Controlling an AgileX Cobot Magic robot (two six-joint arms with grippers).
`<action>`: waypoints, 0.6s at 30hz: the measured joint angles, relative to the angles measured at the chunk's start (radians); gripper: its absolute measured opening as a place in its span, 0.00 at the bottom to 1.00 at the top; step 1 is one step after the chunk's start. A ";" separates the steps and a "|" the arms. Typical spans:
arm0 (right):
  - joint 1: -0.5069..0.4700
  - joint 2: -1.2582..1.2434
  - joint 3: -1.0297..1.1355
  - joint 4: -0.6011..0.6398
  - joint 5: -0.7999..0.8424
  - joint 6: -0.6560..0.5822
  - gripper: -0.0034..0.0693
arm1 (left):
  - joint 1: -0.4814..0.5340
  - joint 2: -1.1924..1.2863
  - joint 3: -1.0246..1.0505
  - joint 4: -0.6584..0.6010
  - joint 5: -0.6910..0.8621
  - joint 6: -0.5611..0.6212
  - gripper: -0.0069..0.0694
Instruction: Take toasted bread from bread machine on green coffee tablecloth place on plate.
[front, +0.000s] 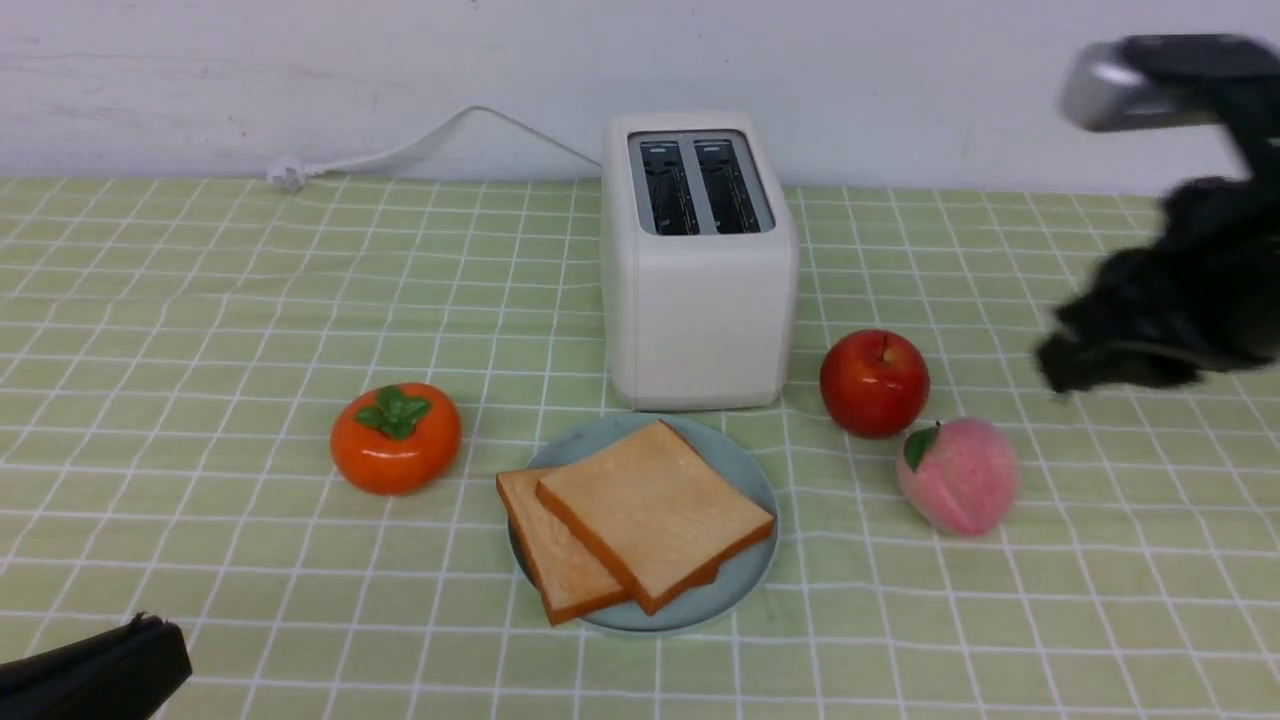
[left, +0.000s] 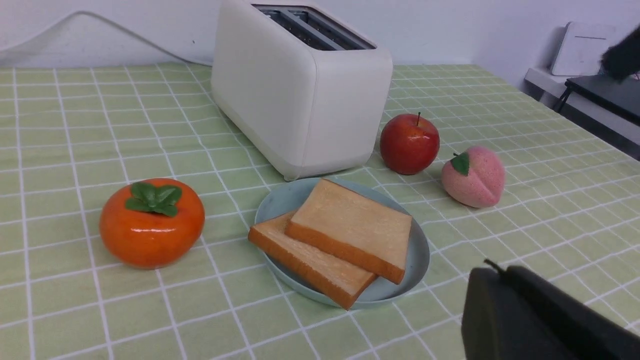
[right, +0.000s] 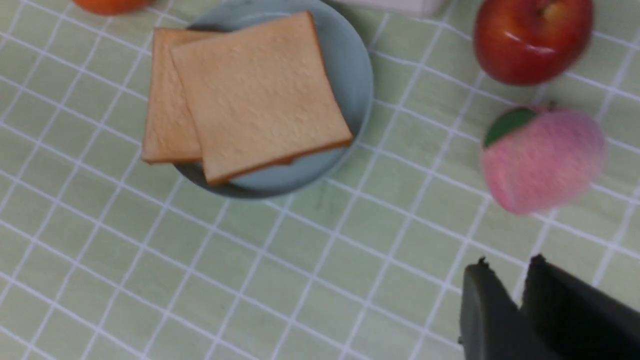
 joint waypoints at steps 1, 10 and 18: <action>0.000 -0.049 0.037 -0.020 0.012 0.011 0.14 | 0.000 -0.018 -0.001 0.000 0.002 0.000 0.07; 0.000 -0.650 0.416 -0.071 0.037 0.163 0.05 | 0.000 -0.147 -0.006 0.026 0.017 0.000 0.07; 0.000 -1.054 0.642 -0.220 -0.101 0.327 0.05 | 0.000 -0.147 -0.006 -0.019 0.118 0.000 0.07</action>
